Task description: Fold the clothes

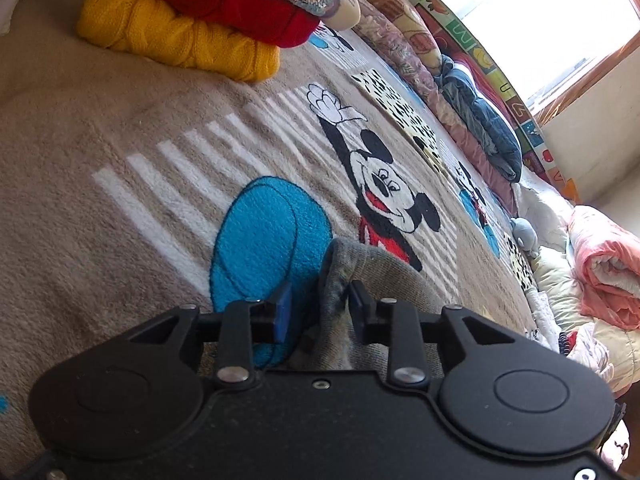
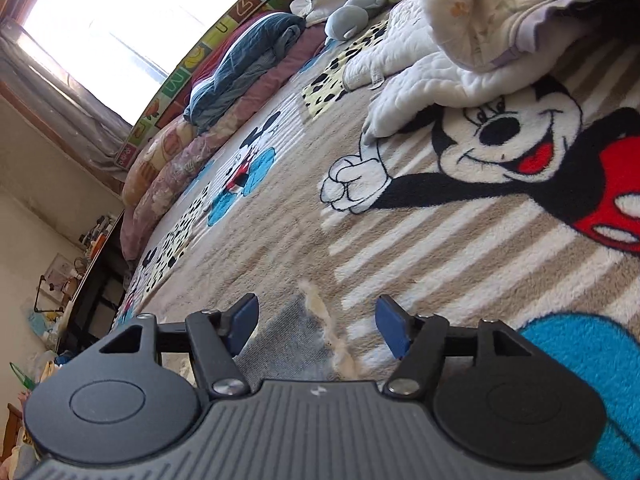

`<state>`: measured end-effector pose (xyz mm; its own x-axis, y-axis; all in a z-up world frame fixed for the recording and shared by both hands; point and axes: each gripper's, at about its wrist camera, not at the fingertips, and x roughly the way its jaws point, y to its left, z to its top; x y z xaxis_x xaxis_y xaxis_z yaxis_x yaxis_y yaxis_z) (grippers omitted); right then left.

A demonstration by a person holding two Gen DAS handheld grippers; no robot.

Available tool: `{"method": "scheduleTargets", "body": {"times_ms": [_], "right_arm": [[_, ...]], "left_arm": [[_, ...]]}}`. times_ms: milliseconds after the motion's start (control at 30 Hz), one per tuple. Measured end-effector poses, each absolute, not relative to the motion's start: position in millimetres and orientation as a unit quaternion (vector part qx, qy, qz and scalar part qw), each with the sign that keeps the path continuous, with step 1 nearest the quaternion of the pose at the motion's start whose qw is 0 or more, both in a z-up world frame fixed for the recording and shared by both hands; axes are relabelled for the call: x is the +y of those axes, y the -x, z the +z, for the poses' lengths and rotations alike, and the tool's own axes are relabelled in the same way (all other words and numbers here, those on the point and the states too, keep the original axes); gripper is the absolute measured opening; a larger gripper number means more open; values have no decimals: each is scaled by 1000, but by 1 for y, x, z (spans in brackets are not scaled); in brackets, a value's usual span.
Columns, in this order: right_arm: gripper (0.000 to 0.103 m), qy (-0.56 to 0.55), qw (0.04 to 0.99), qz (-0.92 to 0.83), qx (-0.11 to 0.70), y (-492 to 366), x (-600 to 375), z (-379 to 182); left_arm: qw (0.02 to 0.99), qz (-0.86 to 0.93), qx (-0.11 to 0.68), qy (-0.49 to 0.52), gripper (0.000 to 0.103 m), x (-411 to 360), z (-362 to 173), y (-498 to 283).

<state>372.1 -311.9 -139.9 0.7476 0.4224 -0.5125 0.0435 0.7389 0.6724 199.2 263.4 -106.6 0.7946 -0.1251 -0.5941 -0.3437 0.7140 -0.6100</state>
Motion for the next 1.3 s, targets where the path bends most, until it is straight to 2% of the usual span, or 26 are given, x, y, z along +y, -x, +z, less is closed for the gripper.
{"method": "scheduleTargets", "body": {"times_ms": [100,133,167,200,267,367,467,533,633,767,800,900,1000,1100,1133,1200,1233,1300], "right_arm": [[63,-306,877,130,347,-378,-297,-139],[51,-305,875,141,349,-379,-293,-140],[37,-302,875,144,350,-378,-290,-140],[9,-298,876,145,352,-375,-287,-140],[10,-290,877,146,355,-370,-281,-140],[9,-359,870,138,308,-350,-300,-124],[8,-384,873,130,271,-324,-320,-112],[9,-359,878,115,296,-324,-321,-123],[10,-340,874,96,334,-337,-316,-141],[15,-309,884,81,342,-347,-309,-127],[17,-307,885,78,342,-347,-310,-123],[32,-281,900,75,325,-337,-312,-107],[32,-257,913,87,305,-323,-310,-95],[32,-235,912,132,308,-318,-292,-90],[32,-223,911,148,315,-318,-282,-91],[34,-199,902,153,350,-320,-261,-99],[36,-193,896,146,372,-321,-255,-107],[34,-193,890,129,392,-320,-249,-119]], "left_arm": [[878,63,310,360,29,258,-108,-202],[878,58,308,361,29,258,-109,-203],[877,55,307,367,24,257,-112,-203],[873,50,308,374,14,257,-113,-203],[865,47,305,396,9,260,-116,-200],[833,26,283,475,7,274,-112,-188],[824,15,279,493,7,278,-109,-185],[834,53,317,449,9,269,-119,-195],[866,74,312,384,15,251,-107,-200],[885,86,304,340,20,242,-98,-201],[888,93,300,336,20,243,-97,-199],[900,119,283,308,23,242,-88,-194],[921,111,240,285,23,242,-76,-187],[929,32,232,287,23,232,-73,-191],[930,15,245,273,23,224,-74,-198],[916,25,319,242,25,214,-89,-214],[915,29,325,237,23,213,-93,-216],[914,37,335,225,23,211,-102,-220]]}}
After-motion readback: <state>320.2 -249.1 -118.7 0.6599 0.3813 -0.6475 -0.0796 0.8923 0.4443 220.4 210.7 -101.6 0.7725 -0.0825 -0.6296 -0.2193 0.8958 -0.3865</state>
